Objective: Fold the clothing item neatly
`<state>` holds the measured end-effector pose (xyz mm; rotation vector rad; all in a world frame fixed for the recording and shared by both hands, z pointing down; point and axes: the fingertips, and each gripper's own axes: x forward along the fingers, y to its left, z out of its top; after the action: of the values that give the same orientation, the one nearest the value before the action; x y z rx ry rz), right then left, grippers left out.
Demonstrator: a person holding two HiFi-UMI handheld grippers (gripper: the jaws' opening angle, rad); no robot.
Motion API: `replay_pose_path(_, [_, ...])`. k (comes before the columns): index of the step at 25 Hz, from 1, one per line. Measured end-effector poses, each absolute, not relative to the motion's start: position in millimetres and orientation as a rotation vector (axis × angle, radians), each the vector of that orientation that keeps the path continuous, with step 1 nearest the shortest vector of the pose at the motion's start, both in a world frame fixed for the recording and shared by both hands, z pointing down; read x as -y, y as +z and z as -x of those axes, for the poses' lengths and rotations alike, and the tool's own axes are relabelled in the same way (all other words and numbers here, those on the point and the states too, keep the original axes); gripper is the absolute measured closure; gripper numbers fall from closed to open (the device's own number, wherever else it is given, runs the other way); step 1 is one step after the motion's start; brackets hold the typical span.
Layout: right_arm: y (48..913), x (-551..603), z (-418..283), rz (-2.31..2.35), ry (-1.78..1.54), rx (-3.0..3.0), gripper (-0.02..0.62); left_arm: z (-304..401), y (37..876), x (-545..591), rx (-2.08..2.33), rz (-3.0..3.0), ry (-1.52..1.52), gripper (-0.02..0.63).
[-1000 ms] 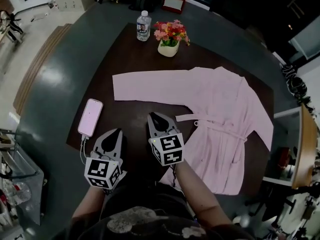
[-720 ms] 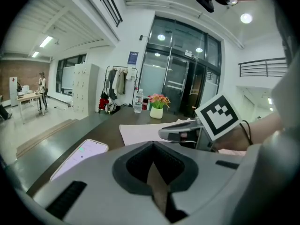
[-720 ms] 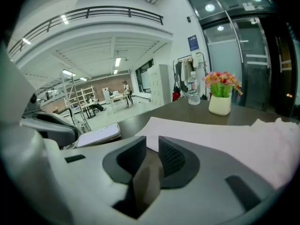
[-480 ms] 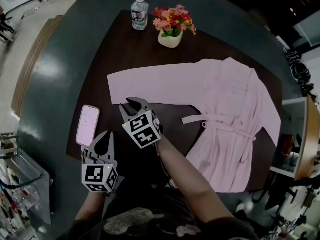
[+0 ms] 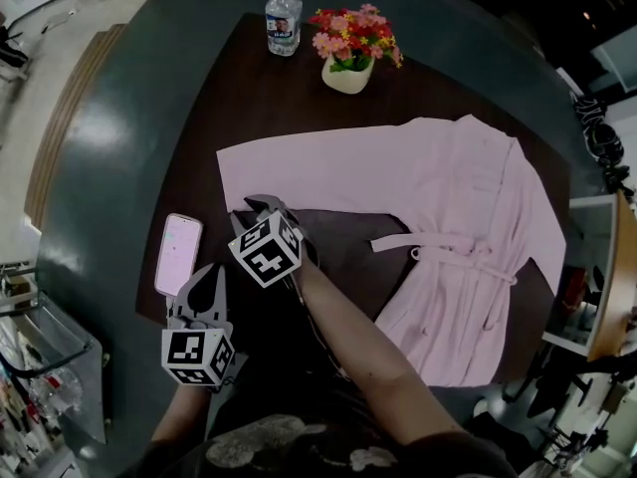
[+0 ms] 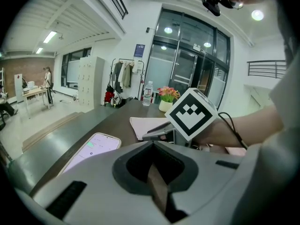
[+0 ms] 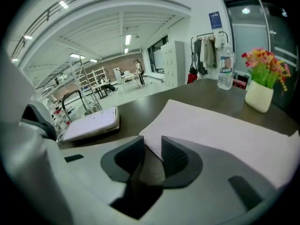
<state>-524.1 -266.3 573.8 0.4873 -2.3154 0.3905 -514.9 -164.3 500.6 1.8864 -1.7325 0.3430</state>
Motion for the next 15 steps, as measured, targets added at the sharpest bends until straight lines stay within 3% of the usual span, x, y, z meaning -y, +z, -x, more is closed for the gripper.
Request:
replay_pose_path(7, [579,270,533,-0.503,0.335,2.273,0.508,520,501,165,1.734,-1.878,0.325,0.595])
replay_pose_path(10, [578,275,531,-0.54,0.387,2.265,0.568,521,501,165,1.728,-1.884,0.324,0.595])
replay_pose_path(15, [548,282,515,-0.614,0.517,2.371,0.577,513,495,167,1.703,-1.922,0.321,0.596])
